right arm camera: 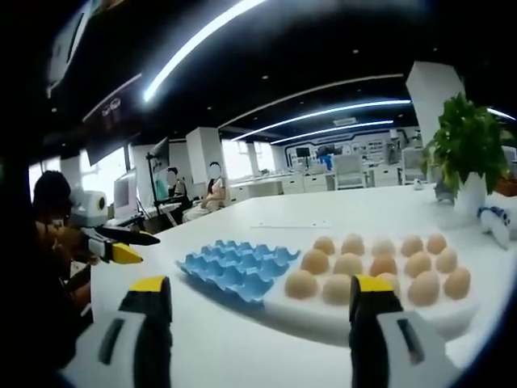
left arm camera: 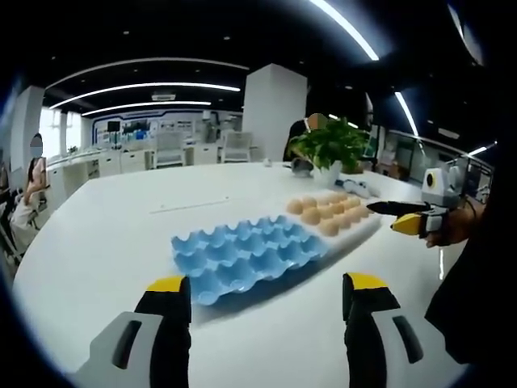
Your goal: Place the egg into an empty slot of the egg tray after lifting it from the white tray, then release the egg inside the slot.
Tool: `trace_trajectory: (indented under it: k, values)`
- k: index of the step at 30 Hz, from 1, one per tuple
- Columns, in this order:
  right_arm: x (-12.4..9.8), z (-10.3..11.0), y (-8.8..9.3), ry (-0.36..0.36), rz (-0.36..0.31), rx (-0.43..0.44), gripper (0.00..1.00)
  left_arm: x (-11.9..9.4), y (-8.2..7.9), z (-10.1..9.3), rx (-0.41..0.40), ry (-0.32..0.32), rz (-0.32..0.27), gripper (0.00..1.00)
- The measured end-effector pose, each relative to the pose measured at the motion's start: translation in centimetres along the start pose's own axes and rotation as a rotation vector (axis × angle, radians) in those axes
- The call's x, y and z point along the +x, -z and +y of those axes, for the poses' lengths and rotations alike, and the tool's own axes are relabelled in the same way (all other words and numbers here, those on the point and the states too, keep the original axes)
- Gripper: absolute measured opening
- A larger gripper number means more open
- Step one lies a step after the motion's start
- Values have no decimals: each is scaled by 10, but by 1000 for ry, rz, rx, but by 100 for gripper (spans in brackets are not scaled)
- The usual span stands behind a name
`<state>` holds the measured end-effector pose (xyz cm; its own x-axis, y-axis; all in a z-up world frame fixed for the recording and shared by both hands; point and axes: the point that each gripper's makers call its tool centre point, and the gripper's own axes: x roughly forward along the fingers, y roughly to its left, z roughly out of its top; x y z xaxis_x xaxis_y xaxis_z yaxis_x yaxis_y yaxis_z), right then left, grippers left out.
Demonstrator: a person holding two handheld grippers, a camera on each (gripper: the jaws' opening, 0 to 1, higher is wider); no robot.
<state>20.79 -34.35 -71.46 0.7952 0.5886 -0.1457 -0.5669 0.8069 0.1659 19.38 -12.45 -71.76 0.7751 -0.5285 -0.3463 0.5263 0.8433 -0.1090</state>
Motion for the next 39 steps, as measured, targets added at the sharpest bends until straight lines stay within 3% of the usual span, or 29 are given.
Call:
trace_trajectory:
  k: [3,30,34,36,39]
  values:
    - [-1,-1,-6,6,-37,24,94,0,0,0,4,2,1,76]
    - [-5,-5,-1,36,-31,36,94,-1,2,3,-13,-6,5,75]
    - [-2,-5,0,41,-26,39,94,-1,7,6,-81,-17,34,78]
    - [2,-4,2,52,-14,35,94,-2,14,9,-127,-28,83,78]
    - [8,-5,10,90,48,17,88,-1,14,14,-129,-41,103,79]
